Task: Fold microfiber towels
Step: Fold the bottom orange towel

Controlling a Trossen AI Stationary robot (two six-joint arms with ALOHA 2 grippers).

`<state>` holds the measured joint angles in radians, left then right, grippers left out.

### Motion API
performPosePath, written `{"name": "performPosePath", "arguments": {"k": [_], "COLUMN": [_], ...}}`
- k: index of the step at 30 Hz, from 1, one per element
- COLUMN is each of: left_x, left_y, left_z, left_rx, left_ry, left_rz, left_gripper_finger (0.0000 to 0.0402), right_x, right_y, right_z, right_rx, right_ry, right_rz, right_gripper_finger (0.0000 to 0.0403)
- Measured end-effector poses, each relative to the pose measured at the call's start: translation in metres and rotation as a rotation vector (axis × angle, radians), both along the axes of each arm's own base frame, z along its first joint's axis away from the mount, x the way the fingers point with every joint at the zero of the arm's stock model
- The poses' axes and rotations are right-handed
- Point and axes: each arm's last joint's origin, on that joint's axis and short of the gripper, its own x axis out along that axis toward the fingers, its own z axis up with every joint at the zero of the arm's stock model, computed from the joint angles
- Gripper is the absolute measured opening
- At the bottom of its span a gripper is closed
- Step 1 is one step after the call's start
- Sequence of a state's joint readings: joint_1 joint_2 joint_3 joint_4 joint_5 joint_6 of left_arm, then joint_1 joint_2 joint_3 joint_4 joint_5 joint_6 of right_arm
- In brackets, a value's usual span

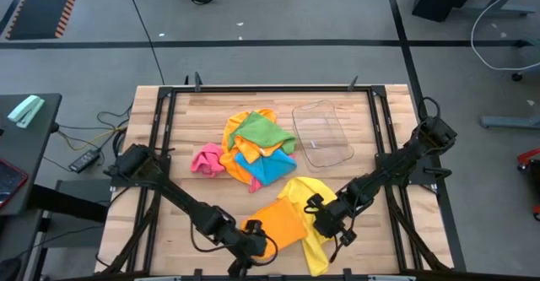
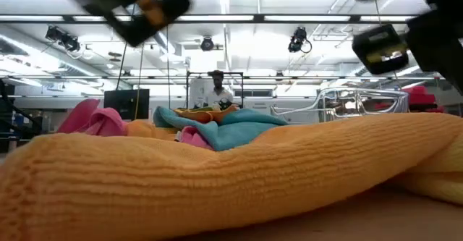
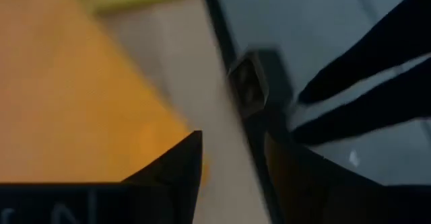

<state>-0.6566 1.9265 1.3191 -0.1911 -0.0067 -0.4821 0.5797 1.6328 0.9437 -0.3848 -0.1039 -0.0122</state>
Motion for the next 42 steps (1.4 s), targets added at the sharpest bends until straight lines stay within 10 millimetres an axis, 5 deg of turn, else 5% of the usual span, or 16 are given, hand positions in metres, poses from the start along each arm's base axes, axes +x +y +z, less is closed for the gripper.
{"name": "performPosePath", "arguments": {"k": [11, 18, 26, 29, 34, 42], "left_x": [-0.007, 0.021, 0.055, 0.058, 0.045, 0.017], "left_y": [0.024, 0.051, 0.083, 0.091, 0.096, 0.052], "left_z": [-0.006, -0.004, -0.055, -0.059, -0.054, -0.049], "left_rx": [0.194, 0.385, 0.492, 0.471, 0.273, 0.029], "left_ry": [0.219, 0.022, 0.016, 0.067, 0.309, 0.398], "left_rz": [0.181, -0.080, -0.231, -0.196, 0.078, 0.792], "left_gripper_finger": [0.0160, 0.0132, 0.0140, 0.0145, 0.0131, 0.0102], "right_x": [0.034, 0.034, 0.024, 0.019, 0.011, 0.011], "right_y": [-0.005, -0.005, 0.007, 0.012, 0.018, 0.014], "right_z": [0.040, 0.041, 0.047, 0.050, 0.054, 0.057], "right_rx": [0.111, 0.175, 0.246, 0.275, 0.267, 0.209], "right_ry": [-0.121, -0.080, -0.038, -0.019, -0.026, -0.107], "right_rz": [-0.322, -0.430, -0.487, -0.513, -0.516, -0.548], "right_gripper_finger": [0.0143, 0.0141, 0.0138, 0.0137, 0.0137, 0.0137]}}
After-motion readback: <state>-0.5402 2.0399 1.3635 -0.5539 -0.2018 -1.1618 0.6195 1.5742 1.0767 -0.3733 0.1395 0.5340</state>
